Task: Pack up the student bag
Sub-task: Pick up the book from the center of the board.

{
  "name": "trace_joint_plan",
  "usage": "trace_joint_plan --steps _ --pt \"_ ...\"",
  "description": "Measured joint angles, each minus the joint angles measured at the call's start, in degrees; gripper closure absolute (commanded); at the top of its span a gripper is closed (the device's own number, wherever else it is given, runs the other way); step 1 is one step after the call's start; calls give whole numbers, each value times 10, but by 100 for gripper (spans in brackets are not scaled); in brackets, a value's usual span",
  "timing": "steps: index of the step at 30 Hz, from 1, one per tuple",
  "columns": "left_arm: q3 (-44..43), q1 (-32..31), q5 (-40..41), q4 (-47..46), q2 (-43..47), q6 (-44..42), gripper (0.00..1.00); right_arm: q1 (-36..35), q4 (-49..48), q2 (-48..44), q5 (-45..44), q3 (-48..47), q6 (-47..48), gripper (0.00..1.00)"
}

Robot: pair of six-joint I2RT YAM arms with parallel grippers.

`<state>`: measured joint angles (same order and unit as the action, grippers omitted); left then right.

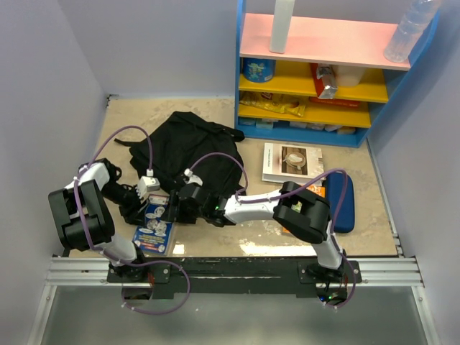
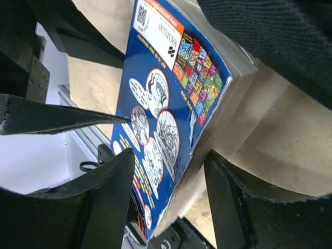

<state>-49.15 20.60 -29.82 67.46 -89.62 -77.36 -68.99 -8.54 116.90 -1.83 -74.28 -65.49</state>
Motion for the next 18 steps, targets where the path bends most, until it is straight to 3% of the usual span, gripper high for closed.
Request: trace_joint_plan --steps 6,9,12,13,14,17,18 --pt "0 0 -5 9 0 0 39 0 -92 -4 -4 38 -1 48" --pt "0 -1 -14 15 -1 0 39 0 -116 -3 -2 38 -1 59" --pt "0 -1 -17 19 -2 0 38 0 -125 5 -3 38 0 77" --pt "0 -1 -16 20 -2 0 38 0 -124 8 -3 38 1 90" --pt "0 -1 -15 19 -2 0 38 0 -122 10 -5 38 0 96" --pt "-2 -1 -15 20 -2 3 32 0 -118 9 -11 40 4 100" --pt "-5 -1 -15 23 -2 5 25 0 -117 8 -14 40 5 100"
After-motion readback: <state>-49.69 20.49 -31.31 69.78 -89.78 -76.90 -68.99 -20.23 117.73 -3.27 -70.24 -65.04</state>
